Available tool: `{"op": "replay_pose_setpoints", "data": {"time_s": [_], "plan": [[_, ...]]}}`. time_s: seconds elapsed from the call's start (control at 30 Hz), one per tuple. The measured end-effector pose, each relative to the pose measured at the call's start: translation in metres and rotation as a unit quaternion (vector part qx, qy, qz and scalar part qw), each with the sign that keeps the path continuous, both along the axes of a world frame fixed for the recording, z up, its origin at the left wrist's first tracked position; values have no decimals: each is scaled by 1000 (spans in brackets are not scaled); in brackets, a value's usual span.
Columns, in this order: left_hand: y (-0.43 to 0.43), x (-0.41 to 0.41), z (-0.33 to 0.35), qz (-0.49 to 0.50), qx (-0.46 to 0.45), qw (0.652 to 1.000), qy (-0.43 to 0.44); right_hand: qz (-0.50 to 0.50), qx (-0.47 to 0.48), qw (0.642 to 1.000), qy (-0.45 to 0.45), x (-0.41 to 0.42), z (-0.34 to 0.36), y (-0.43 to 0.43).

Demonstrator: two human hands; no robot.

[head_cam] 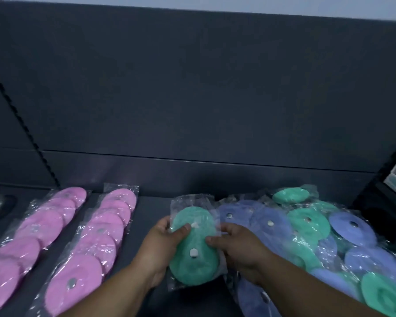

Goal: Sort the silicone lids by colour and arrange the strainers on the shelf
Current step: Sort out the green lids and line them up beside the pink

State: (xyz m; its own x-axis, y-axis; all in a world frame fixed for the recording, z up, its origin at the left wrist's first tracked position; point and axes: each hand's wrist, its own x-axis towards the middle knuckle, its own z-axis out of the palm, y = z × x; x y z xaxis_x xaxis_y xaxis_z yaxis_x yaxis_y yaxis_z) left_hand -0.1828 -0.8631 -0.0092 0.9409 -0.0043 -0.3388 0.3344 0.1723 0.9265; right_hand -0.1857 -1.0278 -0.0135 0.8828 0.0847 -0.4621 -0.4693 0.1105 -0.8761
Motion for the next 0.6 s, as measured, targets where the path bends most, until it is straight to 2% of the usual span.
{"op": "replay_pose_setpoints", "data": {"time_s": [0.17,0.23,0.3,0.37,0.43,0.53,0.6], "plan": [[38,40,-10,35,106,993,-37,-42,-11,999,8,44,-11,45],[50,50,-14,7,158,986,-58,-57,-38,998,1,63,-19,57],[57,55,-23,-51,263,961,-69,-43,-118,992,-26,72,-28,62],[58,56,-32,-105,391,910,-89,10,-266,960,-88,72,-33,62],[55,52,-42,-119,425,888,-131,49,-386,908,-156,67,-33,63],[47,45,-50,-98,434,882,-156,99,-468,849,-225,63,-33,62],[44,43,-53,-98,442,880,-145,116,-478,841,-225,63,-35,59]]}}
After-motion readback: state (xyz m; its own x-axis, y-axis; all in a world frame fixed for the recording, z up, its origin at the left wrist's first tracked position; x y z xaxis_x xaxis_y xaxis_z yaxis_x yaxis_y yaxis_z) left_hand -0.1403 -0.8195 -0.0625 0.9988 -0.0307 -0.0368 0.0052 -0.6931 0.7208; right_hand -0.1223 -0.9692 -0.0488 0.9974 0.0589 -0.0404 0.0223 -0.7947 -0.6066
